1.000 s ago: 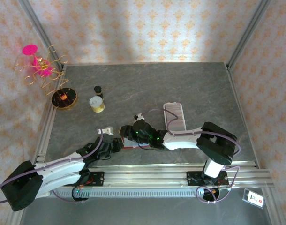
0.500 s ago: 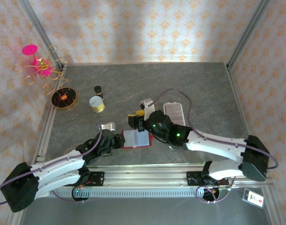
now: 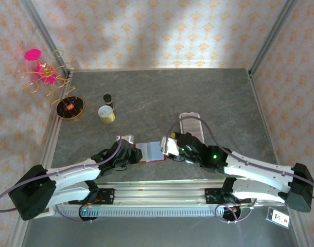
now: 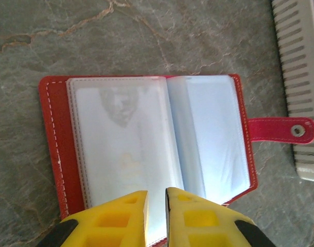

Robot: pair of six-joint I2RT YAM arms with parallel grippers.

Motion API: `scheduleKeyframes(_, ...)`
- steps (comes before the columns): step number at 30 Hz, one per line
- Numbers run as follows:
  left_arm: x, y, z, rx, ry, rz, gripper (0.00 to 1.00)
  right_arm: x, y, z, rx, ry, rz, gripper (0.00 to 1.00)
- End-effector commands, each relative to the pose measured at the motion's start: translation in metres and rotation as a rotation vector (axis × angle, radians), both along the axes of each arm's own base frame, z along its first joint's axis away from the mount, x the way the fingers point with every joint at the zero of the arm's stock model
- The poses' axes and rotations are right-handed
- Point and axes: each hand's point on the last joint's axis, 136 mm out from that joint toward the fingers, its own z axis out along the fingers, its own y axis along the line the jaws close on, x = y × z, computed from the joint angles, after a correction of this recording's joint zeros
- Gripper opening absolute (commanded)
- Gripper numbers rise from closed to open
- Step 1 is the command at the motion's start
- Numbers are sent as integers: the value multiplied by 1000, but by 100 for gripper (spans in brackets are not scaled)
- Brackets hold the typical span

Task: Put the credit cards into the card holder

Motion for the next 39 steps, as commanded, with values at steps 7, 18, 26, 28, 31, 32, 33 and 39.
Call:
scheduleKeyframes(7, 5, 9, -12, 82, -36, 2, 18, 29, -85, -33, -372, -186, -22, 69)
scheduleKeyframes(18, 11, 21, -18, 113, -50, 42, 18, 34, -113, -50, -466, -149, -14, 100)
scheduleKeyframes(26, 14, 17, -16, 93, -42, 34, 17, 27, -114, -66, -491, -113, 20, 100)
scheduleKeyframes(28, 14, 14, -14, 78, -40, 26, 17, 26, -116, -72, -508, -101, 27, 100)
scheduleKeyframes(31, 14, 13, -11, 72, -42, 23, 17, 27, -116, -78, -522, -101, 33, 98)
scheduleKeyframes(32, 13, 13, -10, 70, -44, 23, 17, 27, -114, -79, -515, -98, 39, 98)
scheduleKeyframes(33, 13, 14, -9, 70, -47, 27, 17, 26, -113, -80, -509, -94, 42, 97)
scheduleKeyframes(39, 12, 16, -1, 56, -61, 35, 17, 23, -111, -92, -516, -55, 59, 94)
